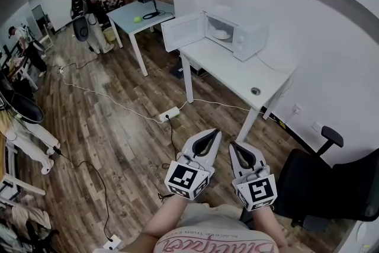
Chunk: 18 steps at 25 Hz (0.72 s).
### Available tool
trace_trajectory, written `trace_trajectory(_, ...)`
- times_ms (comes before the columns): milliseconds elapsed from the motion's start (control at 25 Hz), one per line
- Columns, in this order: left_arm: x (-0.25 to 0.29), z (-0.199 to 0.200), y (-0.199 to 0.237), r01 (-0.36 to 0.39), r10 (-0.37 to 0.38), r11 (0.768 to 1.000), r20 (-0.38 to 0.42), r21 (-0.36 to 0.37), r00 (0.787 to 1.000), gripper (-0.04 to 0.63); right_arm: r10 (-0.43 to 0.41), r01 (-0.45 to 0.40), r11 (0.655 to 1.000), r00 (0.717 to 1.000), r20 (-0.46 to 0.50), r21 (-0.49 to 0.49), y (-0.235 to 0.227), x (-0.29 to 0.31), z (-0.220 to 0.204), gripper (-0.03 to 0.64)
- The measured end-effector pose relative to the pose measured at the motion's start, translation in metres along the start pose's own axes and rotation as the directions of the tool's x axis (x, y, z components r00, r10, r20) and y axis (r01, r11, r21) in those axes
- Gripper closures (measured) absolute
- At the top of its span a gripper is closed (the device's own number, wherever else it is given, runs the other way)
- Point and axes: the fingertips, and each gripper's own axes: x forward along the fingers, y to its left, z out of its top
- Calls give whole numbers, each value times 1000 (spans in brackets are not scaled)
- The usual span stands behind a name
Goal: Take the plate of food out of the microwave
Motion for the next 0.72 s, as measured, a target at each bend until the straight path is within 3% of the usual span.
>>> trace_trajectory(400, 13, -9, 23, 0, -1, 999, -12, -33, 1000, 591, -8, 8, 1000, 999, -31, 16, -9, 26, -9, 612)
trace_trajectory(600, 29, -13, 34, 7, -6, 1000, -31, 16, 1000, 591, -2, 3, 1000, 999, -37, 15, -19, 42, -13, 612)
trace_trajectory(720, 41, -11, 44, 6, -6, 1000, -20, 8, 1000, 591, 5, -4, 1000, 1000, -28, 7, -30, 56, -12, 612)
